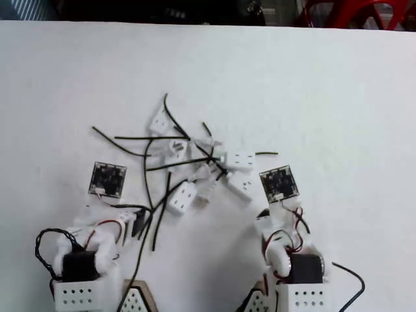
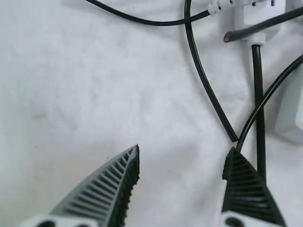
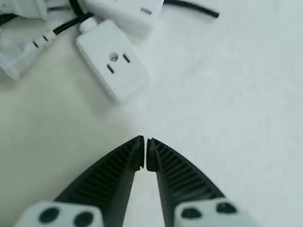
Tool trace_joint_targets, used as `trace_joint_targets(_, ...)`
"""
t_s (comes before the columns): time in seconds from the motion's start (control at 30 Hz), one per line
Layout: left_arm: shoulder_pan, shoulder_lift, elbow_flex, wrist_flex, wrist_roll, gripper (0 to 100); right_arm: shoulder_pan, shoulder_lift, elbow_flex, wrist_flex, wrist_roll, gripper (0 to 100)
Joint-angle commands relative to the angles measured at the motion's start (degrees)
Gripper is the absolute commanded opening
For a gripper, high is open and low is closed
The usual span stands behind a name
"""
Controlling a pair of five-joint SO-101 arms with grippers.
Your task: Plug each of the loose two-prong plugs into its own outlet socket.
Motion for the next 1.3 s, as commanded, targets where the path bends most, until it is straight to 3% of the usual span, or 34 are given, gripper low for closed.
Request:
trace_joint_targets(0.0, -0.48, -0.4, -2.81, -1.14, -0.44, 28, 1.1, -0.22, -5.27, -4.62, 2.2, 1.9)
trace_joint_targets(0.3, -0.48, -0.4, -0.88, -1.23, -0.44, 28, -3.74, 2.86, -21.36, -4.09, -2.2, 1.9)
trace_joint_targets(0.67, -0.31, -0.4, -0.53, -1.14, -0.44, 28, -13.32, 38.37, -42.73, -4.09, -11.25, 2.1)
trace_joint_targets(0.9, -0.4, -0.4, -0.26, -0.79, -0.09, 28, -24.4, 45.76, -46.95, -4.18, -11.43, 2.1)
trace_joint_targets(1.13, -0.48, -0.4, 0.88, -0.79, 0.09, 28, -32.31, 56.48, -51.43, -4.09, -17.85, 2.1)
trace_joint_targets(1.27, -0.48, -0.4, 0.97, -1.05, 0.09, 19, -33.8, 65.01, -57.05, -4.09, -17.32, 2.1)
